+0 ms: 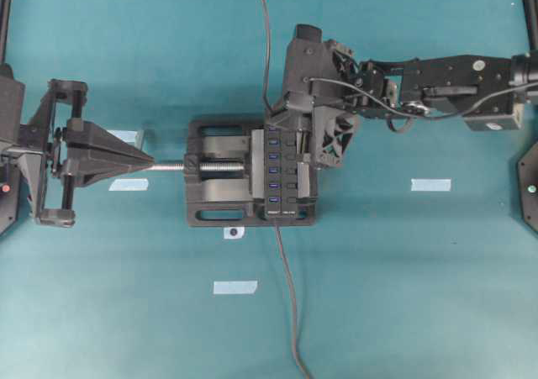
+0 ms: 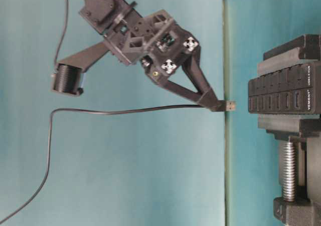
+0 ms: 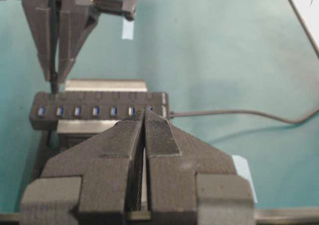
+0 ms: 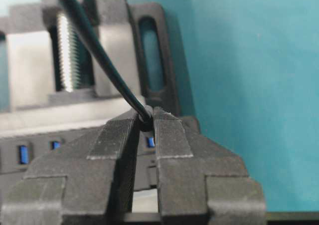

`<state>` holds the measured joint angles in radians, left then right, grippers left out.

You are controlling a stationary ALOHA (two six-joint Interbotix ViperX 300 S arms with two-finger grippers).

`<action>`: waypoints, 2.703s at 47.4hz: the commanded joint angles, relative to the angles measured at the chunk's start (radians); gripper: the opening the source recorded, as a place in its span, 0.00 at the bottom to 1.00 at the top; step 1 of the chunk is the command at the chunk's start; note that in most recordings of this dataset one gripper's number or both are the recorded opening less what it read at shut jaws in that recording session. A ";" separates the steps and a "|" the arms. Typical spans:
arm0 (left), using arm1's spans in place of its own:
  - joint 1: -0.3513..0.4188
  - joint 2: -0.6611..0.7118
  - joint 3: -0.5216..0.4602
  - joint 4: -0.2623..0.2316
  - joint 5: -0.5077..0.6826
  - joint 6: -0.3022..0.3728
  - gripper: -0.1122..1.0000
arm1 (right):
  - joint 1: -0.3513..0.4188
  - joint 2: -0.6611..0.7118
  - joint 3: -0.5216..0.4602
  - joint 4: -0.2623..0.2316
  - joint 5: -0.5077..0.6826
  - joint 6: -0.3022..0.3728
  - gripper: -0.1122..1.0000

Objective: Insert the USB into the front port of the fixed hub.

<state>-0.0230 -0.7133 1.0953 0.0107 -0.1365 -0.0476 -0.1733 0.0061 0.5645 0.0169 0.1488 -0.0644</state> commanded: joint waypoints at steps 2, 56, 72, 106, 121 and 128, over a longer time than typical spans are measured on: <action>-0.002 0.000 -0.014 0.002 -0.011 -0.002 0.10 | 0.014 -0.058 -0.023 0.002 0.014 0.029 0.15; -0.002 0.000 -0.015 0.002 -0.011 -0.003 0.10 | 0.115 -0.120 -0.012 0.002 0.037 0.124 0.15; -0.002 -0.002 -0.015 0.002 -0.011 -0.003 0.10 | 0.133 -0.120 -0.003 0.006 0.038 0.126 0.15; -0.002 -0.002 -0.015 0.002 -0.011 -0.003 0.10 | 0.187 -0.084 -0.003 0.009 0.034 0.175 0.15; -0.002 0.000 -0.008 0.002 -0.011 -0.003 0.10 | 0.209 -0.052 -0.002 0.009 0.032 0.193 0.15; -0.002 -0.002 -0.005 0.002 -0.011 -0.003 0.10 | 0.213 -0.035 -0.002 0.009 0.031 0.206 0.15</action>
<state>-0.0230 -0.7133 1.1014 0.0107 -0.1365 -0.0476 0.0337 -0.0215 0.5706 0.0230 0.1902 0.1289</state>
